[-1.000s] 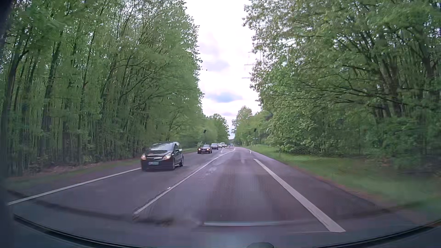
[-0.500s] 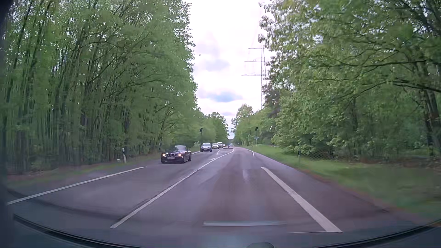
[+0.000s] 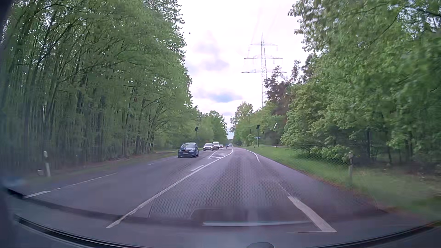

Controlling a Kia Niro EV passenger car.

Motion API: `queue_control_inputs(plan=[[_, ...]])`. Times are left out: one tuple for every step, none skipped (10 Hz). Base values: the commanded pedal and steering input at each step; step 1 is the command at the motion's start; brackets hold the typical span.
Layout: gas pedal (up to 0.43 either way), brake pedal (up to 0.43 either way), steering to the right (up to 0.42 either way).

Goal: Follow the waypoints while adhering to traffic rules and regulations

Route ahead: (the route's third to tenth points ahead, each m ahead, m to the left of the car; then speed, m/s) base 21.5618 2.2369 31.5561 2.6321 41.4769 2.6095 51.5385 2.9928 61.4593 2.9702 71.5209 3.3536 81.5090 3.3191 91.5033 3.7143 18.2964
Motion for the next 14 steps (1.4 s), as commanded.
queue_control_inputs(plan=[[0.000, 0.000, 0.000], [0.000, 0.000, 0.000], [0.000, 0.000, 0.000], [0.000, 0.000, 0.000], [0.000, 0.000, 0.000], [0.000, 0.000, 0.000], [0.000, 0.000, 0.000], [0.000, 0.000, -0.002], [0.000, 0.000, -0.003], [0.000, 0.000, -0.003], [0.000, 0.000, -0.004], [0.000, 0.000, -0.004], [0.000, 0.000, -0.004], [0.000, 0.000, -0.004]])
